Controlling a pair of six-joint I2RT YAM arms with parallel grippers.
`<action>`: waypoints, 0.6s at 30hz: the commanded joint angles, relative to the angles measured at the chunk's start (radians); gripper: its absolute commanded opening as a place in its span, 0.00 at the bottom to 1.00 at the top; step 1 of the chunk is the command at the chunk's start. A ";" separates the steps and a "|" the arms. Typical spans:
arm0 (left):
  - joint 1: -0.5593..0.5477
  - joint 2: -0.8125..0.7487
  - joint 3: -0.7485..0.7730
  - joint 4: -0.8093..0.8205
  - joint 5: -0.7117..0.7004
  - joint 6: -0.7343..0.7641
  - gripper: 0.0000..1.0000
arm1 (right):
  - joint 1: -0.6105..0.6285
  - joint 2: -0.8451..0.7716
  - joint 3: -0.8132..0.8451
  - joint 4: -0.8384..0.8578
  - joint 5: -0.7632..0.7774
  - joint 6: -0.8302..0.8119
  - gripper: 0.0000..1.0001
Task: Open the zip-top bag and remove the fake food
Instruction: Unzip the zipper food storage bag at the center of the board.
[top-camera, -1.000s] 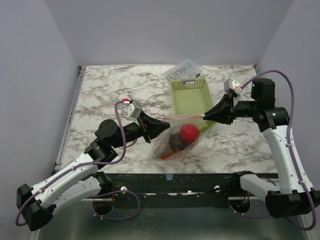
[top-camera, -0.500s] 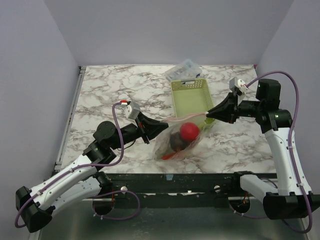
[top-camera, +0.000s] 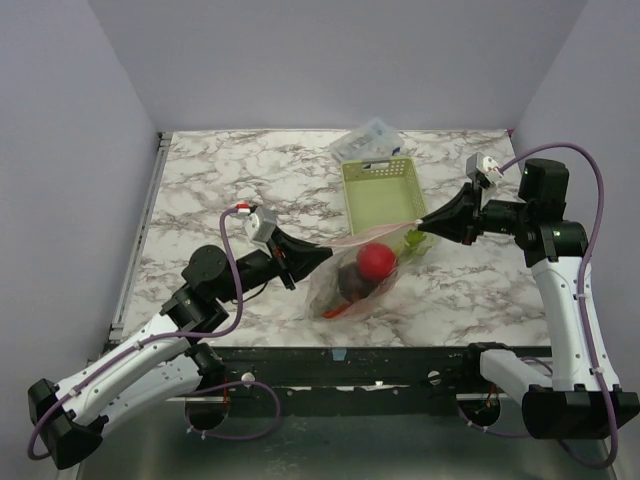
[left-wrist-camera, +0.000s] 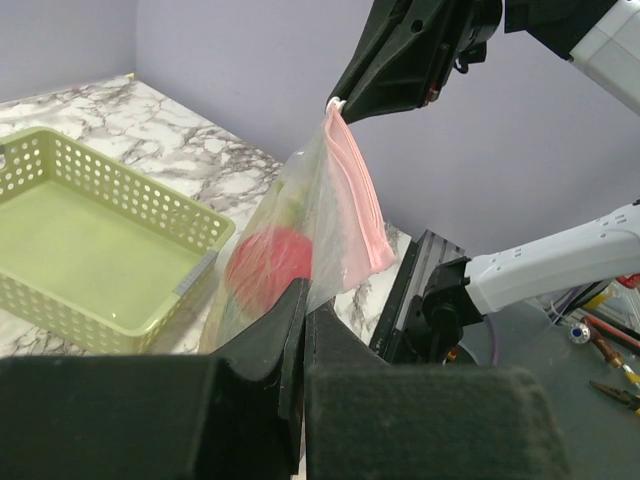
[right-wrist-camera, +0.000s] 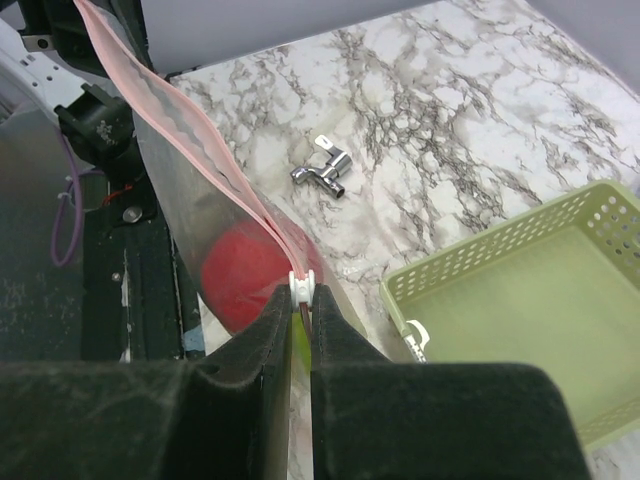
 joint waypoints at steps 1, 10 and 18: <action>0.005 -0.038 -0.011 -0.016 -0.023 0.022 0.00 | -0.033 -0.017 -0.006 0.052 0.033 0.006 0.04; 0.012 -0.061 -0.013 -0.044 -0.033 0.038 0.00 | -0.053 -0.018 -0.009 0.055 0.032 0.009 0.04; 0.019 -0.097 -0.028 -0.067 -0.050 0.051 0.00 | -0.065 -0.019 -0.013 0.060 0.029 0.012 0.04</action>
